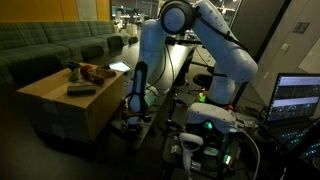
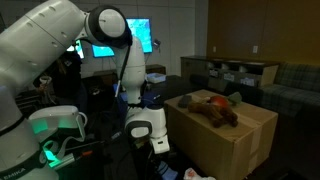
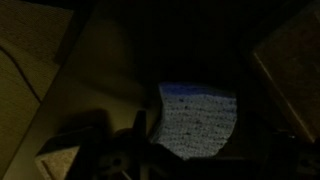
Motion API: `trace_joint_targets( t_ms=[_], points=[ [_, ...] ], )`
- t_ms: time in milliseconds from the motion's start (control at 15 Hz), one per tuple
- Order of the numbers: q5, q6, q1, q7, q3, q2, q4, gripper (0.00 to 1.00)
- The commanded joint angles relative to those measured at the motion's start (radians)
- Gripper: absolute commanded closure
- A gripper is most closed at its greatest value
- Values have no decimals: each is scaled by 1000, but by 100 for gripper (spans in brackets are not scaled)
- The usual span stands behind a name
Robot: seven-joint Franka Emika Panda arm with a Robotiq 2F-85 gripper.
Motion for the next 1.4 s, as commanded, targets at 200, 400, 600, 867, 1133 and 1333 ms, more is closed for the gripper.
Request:
trace_joint_targets(
  t_ms=[200, 400, 600, 867, 1133, 1333],
  points=[
    [25, 37, -20, -19, 35, 24, 10, 2],
    [29, 39, -28, -16, 32, 37, 13, 8],
    [32, 50, -28, -13, 23, 52, 20, 7],
    [29, 54, -25, -19, 11, 51, 28, 12],
    [25, 45, -14, -23, -2, 47, 35, 43],
    [23, 37, -14, -27, -4, 32, 30, 64]
  ],
)
